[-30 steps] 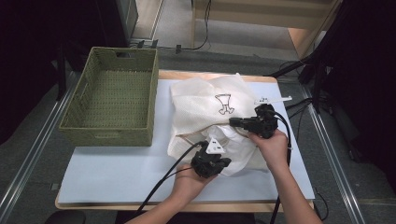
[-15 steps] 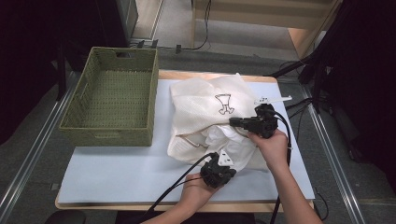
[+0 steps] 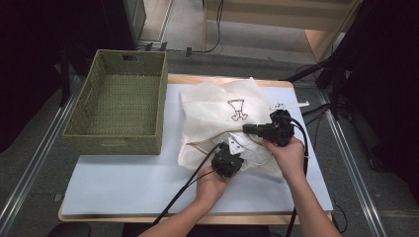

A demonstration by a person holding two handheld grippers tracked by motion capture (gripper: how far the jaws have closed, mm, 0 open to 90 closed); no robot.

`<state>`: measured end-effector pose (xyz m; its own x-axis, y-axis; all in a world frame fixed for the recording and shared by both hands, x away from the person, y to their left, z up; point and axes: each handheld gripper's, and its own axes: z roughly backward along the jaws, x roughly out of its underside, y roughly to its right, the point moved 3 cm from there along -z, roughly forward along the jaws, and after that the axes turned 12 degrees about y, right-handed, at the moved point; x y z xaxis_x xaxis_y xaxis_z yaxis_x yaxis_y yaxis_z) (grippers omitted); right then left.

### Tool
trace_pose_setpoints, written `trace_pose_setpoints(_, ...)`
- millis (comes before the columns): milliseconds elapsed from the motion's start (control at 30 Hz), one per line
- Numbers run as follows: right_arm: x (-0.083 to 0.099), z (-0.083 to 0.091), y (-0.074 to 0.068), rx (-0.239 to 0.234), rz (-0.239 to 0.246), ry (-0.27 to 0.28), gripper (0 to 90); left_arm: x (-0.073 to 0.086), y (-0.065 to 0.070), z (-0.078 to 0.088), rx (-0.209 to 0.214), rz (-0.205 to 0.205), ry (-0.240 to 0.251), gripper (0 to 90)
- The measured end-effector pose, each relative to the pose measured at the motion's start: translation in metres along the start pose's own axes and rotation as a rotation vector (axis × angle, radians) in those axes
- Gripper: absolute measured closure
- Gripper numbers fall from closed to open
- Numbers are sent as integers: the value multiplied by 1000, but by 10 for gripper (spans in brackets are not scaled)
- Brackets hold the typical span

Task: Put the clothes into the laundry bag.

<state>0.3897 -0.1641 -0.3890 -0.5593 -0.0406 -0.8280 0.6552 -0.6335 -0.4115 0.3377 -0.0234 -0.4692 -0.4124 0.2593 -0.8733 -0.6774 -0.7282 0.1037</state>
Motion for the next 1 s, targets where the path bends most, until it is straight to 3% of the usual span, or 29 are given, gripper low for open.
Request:
trace_pose_setpoints(167,-1,0,-1,-5,4,1,887,-16,-17,-1,-22,43,37,900)
trace_pose_setpoints(300,-1,0,-2,-8,3,4,886,-25,-24,0,-37,55,81,900)
trace_pose_setpoints(700,-7,8,-12,-44,17,17,893,-40,-46,-12,-125,95,124,900)
trace_pose_setpoints(800,-6,8,-10,-40,26,10,893,-39,-52,-14,-126,105,119,900)
trace_pose_setpoints(1000,7,-5,4,-11,2,-26,892,-35,-53,-7,-65,115,93,900)
